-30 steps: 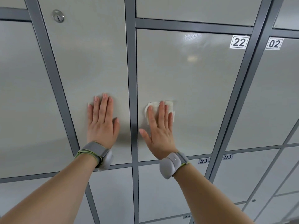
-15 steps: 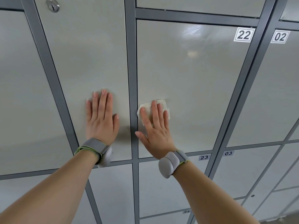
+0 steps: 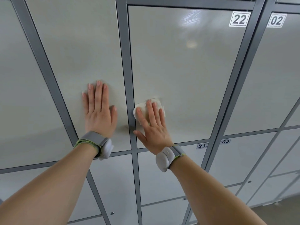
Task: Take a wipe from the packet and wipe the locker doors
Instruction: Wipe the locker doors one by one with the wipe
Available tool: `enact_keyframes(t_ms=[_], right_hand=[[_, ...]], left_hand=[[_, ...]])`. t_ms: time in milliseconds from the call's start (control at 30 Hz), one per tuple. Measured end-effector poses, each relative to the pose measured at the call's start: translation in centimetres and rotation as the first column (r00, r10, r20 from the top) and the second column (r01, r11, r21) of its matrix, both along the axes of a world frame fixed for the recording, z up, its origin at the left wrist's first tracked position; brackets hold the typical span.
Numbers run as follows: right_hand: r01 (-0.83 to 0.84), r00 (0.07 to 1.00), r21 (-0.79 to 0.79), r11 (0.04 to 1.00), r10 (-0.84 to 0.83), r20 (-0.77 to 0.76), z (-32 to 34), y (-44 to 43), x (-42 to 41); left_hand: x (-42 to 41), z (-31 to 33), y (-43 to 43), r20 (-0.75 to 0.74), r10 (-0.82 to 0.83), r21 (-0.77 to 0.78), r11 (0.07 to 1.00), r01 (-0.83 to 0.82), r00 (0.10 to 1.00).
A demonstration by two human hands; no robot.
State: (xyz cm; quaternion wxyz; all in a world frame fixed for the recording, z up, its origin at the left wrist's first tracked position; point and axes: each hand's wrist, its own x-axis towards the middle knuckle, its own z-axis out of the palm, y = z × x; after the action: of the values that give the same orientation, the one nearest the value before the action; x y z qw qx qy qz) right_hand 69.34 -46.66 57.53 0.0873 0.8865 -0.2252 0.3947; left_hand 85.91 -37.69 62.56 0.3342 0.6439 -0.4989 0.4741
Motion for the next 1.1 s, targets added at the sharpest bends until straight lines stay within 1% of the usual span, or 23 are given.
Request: enact_keyframes(t_ms=[67,233,300,433,500,567,733,800,967,1033,1100], right_hand=[[-0.021,1.0,0.006,1.0,0.021,0.012,0.7,0.1,-0.3],[-0.008,0.992,0.023,1.0,0.005,0.129,4.1,-0.8,-0.7],[0.014,0.995,0.008,1.0,-0.015,0.097,3.4,-1.0,-0.5],[0.037,0.998,-0.002,0.999,-0.037,-0.042,-1.4,-1.0,-1.1],[0.036,0.996,-0.031,0.999,-0.038,-0.076,-2.8,-1.1,-1.8],[0.025,0.998,-0.043,0.999,-0.027,-0.052,-2.3,-1.4,-2.2],[0.065,0.988,0.025,0.998,-0.068,0.14,2.7,-2.1,-2.1],[0.072,0.987,0.04,0.997,-0.077,0.139,2.5,-2.3,-2.2],[0.062,0.998,0.06,0.996,-0.063,0.019,-2.1,-2.2,-3.1],[0.063,0.996,0.076,0.995,-0.067,0.051,-1.7,-2.4,-3.3],[0.075,0.985,0.125,0.989,-0.093,0.146,0.2,-2.5,-3.2]], left_hand=[[-0.4,0.0,0.0,-0.021,-0.001,-0.002,1.0,0.001,1.0],[-1.1,-0.3,0.1,-0.064,0.008,0.007,1.0,-0.008,0.998],[-1.2,-0.5,0.2,-0.081,0.012,0.013,1.0,-0.011,0.997],[-1.6,-1.1,0.1,-0.096,0.016,0.011,1.0,-0.015,0.995],[-1.9,-1.5,-0.1,-0.118,0.024,0.0,1.0,-0.024,0.993],[-2.3,-1.9,-0.4,-0.138,0.038,-0.023,0.999,-0.042,0.99],[-3.3,-2.2,-1.1,-0.197,0.041,-0.056,0.997,-0.053,0.98],[-3.4,-2.4,-1.2,-0.195,0.046,-0.058,0.997,-0.058,0.98],[-3.1,-2.7,-1.3,-0.167,0.064,-0.055,0.996,-0.074,0.984],[-3.1,-2.8,-1.3,-0.164,0.064,-0.057,0.996,-0.074,0.984],[-3.1,-2.9,-1.3,-0.166,0.063,-0.051,0.996,-0.073,0.984]])
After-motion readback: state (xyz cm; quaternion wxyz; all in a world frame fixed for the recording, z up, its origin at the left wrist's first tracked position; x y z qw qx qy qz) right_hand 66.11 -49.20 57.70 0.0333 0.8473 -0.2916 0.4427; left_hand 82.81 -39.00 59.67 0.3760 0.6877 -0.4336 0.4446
